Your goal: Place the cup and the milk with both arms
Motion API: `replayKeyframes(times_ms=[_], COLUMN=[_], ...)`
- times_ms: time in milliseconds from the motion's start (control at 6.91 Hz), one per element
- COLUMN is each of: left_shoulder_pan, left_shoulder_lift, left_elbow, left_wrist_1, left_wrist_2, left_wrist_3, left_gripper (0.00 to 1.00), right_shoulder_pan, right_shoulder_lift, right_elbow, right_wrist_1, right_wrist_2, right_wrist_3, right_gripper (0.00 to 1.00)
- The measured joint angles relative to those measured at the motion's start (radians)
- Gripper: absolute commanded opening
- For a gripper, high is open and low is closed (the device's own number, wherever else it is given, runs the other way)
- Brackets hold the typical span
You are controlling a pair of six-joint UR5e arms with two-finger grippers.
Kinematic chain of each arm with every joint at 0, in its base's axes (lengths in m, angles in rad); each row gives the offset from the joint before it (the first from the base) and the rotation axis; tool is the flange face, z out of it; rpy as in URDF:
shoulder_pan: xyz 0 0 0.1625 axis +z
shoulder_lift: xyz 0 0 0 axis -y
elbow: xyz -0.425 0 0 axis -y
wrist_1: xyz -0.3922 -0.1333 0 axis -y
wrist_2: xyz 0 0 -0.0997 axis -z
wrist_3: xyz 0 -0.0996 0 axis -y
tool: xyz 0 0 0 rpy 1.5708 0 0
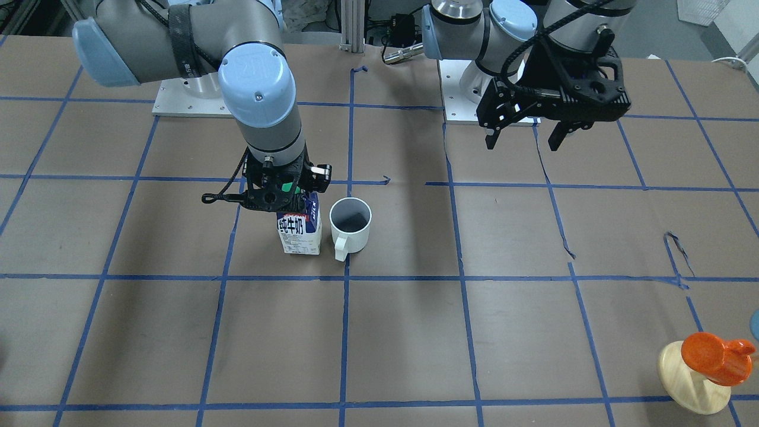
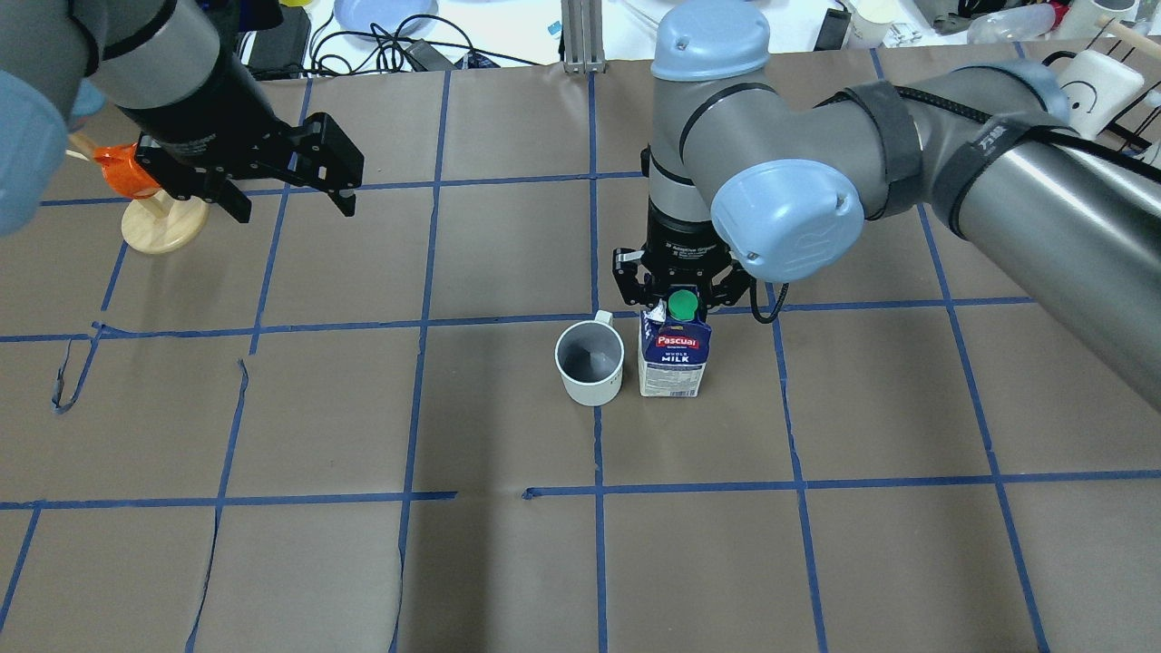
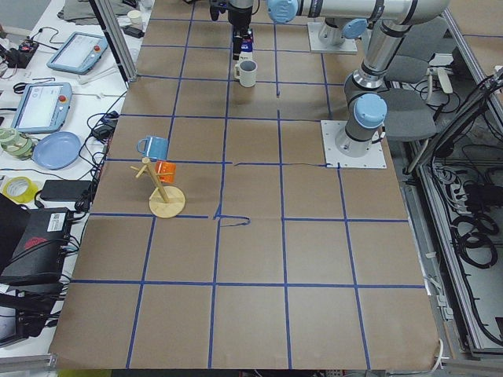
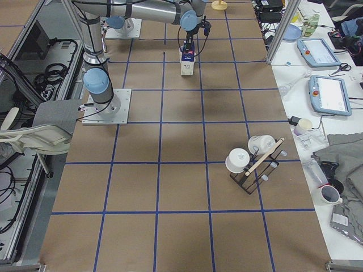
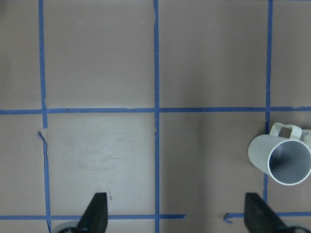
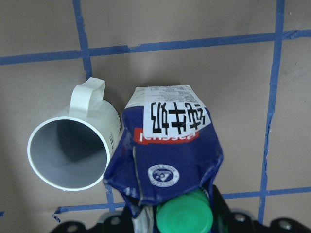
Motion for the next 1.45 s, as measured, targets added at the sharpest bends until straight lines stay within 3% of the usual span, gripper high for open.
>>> replayKeyframes(times_ms=[579, 1158, 1447], left_shoulder_pan=[0.037, 0.004, 0.003], left_shoulder_lift=[-0.020, -0.029, -0.028], left_elbow=[0.012, 0.021, 0.021], left_wrist_1=[0.055, 0.074, 0.075], left_wrist_2=[-0.001, 0.007, 0.008], left_wrist_3=[0.018, 0.046, 0.046], left_gripper=[1.00, 1.00, 1.00], right_shoulder_pan=[-0.011, -0.064, -0.176], right_shoulder_lift=[-0.009, -0.063, -0.108], right_elbow=[-0.032, -0.274, -0.302], right_wrist_1=[0.006, 0.179, 0.222], right_wrist_2=[-0.021, -0.051, -0.051], right_wrist_3=[-0.012, -0.050, -0.164], right_gripper=[1.00, 1.00, 1.00])
